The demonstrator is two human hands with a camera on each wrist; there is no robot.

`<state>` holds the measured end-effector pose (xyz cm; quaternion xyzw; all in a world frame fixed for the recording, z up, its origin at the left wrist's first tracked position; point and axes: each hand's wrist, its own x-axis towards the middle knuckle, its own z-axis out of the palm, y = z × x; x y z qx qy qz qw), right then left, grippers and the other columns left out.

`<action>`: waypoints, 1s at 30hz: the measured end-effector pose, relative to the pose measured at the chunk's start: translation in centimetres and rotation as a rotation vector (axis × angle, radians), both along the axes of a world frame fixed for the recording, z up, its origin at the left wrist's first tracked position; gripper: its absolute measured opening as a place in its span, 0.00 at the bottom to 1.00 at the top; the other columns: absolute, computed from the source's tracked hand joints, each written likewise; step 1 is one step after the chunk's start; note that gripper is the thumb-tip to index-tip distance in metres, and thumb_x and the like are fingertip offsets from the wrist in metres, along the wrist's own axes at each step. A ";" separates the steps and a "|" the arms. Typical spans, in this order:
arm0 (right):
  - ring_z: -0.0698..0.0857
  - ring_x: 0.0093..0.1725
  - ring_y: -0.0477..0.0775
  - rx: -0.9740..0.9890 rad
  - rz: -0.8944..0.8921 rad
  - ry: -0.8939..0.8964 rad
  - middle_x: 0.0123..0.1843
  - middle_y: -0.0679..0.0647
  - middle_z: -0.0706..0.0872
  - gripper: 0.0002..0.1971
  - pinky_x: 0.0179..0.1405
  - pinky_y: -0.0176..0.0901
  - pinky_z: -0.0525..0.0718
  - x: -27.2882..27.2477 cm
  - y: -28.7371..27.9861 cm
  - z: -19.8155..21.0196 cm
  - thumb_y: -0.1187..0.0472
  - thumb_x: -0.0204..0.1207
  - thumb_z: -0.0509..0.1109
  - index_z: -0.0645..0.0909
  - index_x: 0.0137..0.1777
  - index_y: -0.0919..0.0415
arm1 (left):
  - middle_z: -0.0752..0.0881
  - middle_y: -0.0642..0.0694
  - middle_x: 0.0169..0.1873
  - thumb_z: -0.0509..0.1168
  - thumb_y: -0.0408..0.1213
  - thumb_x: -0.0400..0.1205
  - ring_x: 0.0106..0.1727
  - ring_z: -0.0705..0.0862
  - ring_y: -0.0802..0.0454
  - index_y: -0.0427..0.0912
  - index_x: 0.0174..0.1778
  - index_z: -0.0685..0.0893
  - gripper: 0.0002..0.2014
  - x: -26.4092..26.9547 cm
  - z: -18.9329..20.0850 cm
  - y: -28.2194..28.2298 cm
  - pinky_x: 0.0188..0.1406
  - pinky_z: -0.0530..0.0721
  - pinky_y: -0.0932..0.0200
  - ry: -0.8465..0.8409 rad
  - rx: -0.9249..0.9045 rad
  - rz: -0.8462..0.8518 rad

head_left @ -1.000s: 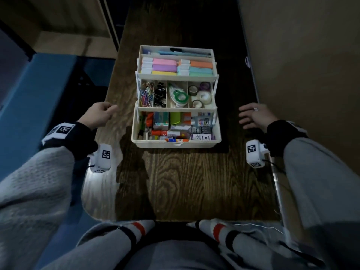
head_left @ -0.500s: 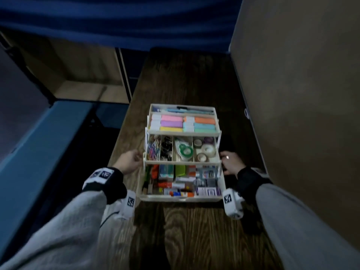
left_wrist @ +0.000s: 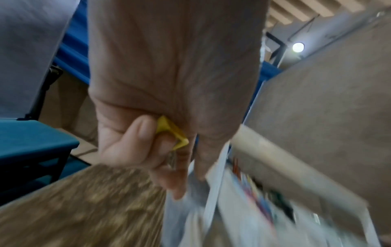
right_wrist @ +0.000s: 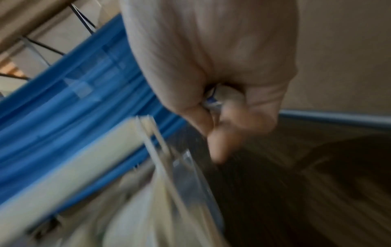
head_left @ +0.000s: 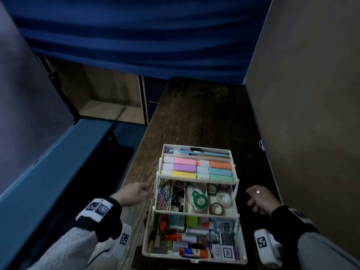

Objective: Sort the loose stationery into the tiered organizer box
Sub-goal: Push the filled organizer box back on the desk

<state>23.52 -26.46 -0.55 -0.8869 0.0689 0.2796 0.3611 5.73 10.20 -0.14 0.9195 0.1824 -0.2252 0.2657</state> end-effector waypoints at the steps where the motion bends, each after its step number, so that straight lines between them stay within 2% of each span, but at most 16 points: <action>1: 0.73 0.24 0.55 0.002 -0.055 -0.087 0.32 0.59 0.79 0.10 0.23 0.36 0.67 1.3 0.0 0.8 0.61 0.84 0.59 0.79 0.57 0.63 | 0.85 0.41 0.54 0.55 0.43 0.87 0.44 0.79 0.51 0.38 0.59 0.80 0.15 0.8 0.9 0.7 0.41 0.76 0.61 -0.049 -0.015 0.059; 4: 0.70 0.26 0.53 0.176 -0.220 -0.254 0.32 0.56 0.75 0.10 0.24 0.38 0.65 4.7 1.3 4.3 0.59 0.81 0.64 0.79 0.57 0.64 | 0.84 0.41 0.42 0.52 0.35 0.86 0.32 0.78 0.52 0.35 0.51 0.84 0.15 3.9 4.1 2.0 0.24 0.74 0.65 -0.248 -0.245 0.268; 5: 0.70 0.27 0.51 0.244 -0.257 -0.270 0.33 0.55 0.74 0.11 0.23 0.39 0.65 5.4 2.2 5.7 0.57 0.81 0.64 0.78 0.58 0.63 | 0.84 0.43 0.39 0.52 0.33 0.85 0.31 0.78 0.54 0.35 0.48 0.86 0.15 5.1 5.1 2.1 0.22 0.73 0.66 -0.293 -0.331 0.327; 7: 0.70 0.28 0.49 0.386 -0.303 -0.259 0.34 0.53 0.75 0.12 0.21 0.38 0.66 6.2 4.5 8.3 0.56 0.80 0.63 0.78 0.59 0.60 | 0.84 0.44 0.37 0.52 0.32 0.84 0.33 0.77 0.53 0.37 0.43 0.87 0.16 7.2 7.0 1.6 0.25 0.71 0.64 -0.316 -0.527 0.443; 9: 0.72 0.28 0.49 0.552 -0.310 -0.189 0.34 0.54 0.76 0.12 0.19 0.37 0.68 6.4 6.8 10.1 0.58 0.80 0.62 0.78 0.60 0.61 | 0.84 0.42 0.40 0.52 0.28 0.82 0.37 0.79 0.50 0.37 0.44 0.86 0.15 9.3 8.4 1.0 0.31 0.74 0.61 -0.286 -0.640 0.440; 11: 0.74 0.30 0.51 0.653 -0.245 -0.130 0.37 0.57 0.78 0.12 0.24 0.40 0.70 5.9 8.7 10.9 0.64 0.82 0.59 0.78 0.62 0.62 | 0.85 0.42 0.44 0.52 0.23 0.81 0.42 0.83 0.51 0.37 0.51 0.85 0.16 10.9 9.0 0.7 0.36 0.81 0.63 -0.248 -0.592 0.322; 13: 0.78 0.36 0.53 0.664 -0.141 -0.112 0.43 0.59 0.79 0.15 0.31 0.42 0.74 4.9 10.4 10.9 0.69 0.83 0.55 0.78 0.64 0.60 | 0.85 0.44 0.47 0.57 0.23 0.82 0.45 0.84 0.54 0.38 0.57 0.85 0.15 11.9 8.8 0.8 0.38 0.84 0.68 -0.264 -0.571 0.254; 16: 0.82 0.42 0.54 0.694 -0.042 -0.090 0.49 0.60 0.81 0.16 0.35 0.42 0.80 3.6 12.2 10.7 0.71 0.83 0.58 0.77 0.65 0.54 | 0.84 0.47 0.45 0.68 0.28 0.79 0.47 0.83 0.54 0.40 0.60 0.85 0.13 13.1 7.8 1.1 0.50 0.85 0.62 -0.350 -0.522 0.215; 18: 0.85 0.48 0.56 0.702 0.003 -0.104 0.52 0.59 0.84 0.16 0.41 0.44 0.84 3.2 12.9 10.3 0.70 0.82 0.61 0.76 0.66 0.53 | 0.82 0.53 0.40 0.72 0.32 0.76 0.44 0.82 0.55 0.45 0.58 0.86 0.14 13.7 7.1 1.2 0.46 0.82 0.64 -0.402 -0.366 0.152; 21: 0.88 0.53 0.55 0.689 0.060 -0.134 0.54 0.57 0.87 0.15 0.45 0.44 0.87 3.0 13.5 9.6 0.68 0.81 0.64 0.76 0.65 0.54 | 0.82 0.58 0.39 0.73 0.34 0.75 0.42 0.81 0.60 0.48 0.54 0.85 0.13 14.2 6.6 1.1 0.38 0.76 0.75 -0.488 -0.147 0.065; 22: 0.88 0.52 0.54 0.692 0.068 -0.142 0.54 0.57 0.88 0.13 0.44 0.42 0.87 3.1 13.7 9.5 0.67 0.81 0.64 0.77 0.64 0.56 | 0.84 0.56 0.40 0.73 0.34 0.75 0.43 0.83 0.58 0.48 0.52 0.86 0.11 14.3 6.4 1.0 0.39 0.77 0.74 -0.509 -0.089 0.026; 24: 0.89 0.48 0.52 0.699 0.084 -0.149 0.54 0.57 0.89 0.12 0.40 0.40 0.87 3.3 14.0 9.2 0.67 0.81 0.65 0.79 0.62 0.59 | 0.88 0.51 0.44 0.71 0.35 0.76 0.47 0.86 0.54 0.47 0.50 0.87 0.08 14.5 6.4 0.7 0.44 0.81 0.67 -0.510 0.016 -0.071; 27: 0.89 0.46 0.52 0.690 0.095 -0.148 0.52 0.57 0.89 0.11 0.40 0.41 0.87 3.6 14.3 8.7 0.67 0.81 0.65 0.79 0.61 0.57 | 0.86 0.50 0.48 0.68 0.33 0.78 0.49 0.84 0.53 0.47 0.52 0.87 0.09 15.0 6.5 0.6 0.45 0.79 0.64 -0.478 0.054 -0.125; 30: 0.88 0.47 0.54 0.647 0.093 -0.137 0.53 0.55 0.85 0.14 0.44 0.47 0.88 3.6 14.7 8.5 0.66 0.84 0.59 0.80 0.57 0.47 | 0.82 0.52 0.45 0.65 0.31 0.79 0.43 0.82 0.58 0.49 0.52 0.87 0.11 15.3 6.7 0.9 0.39 0.77 0.70 -0.482 -0.039 -0.054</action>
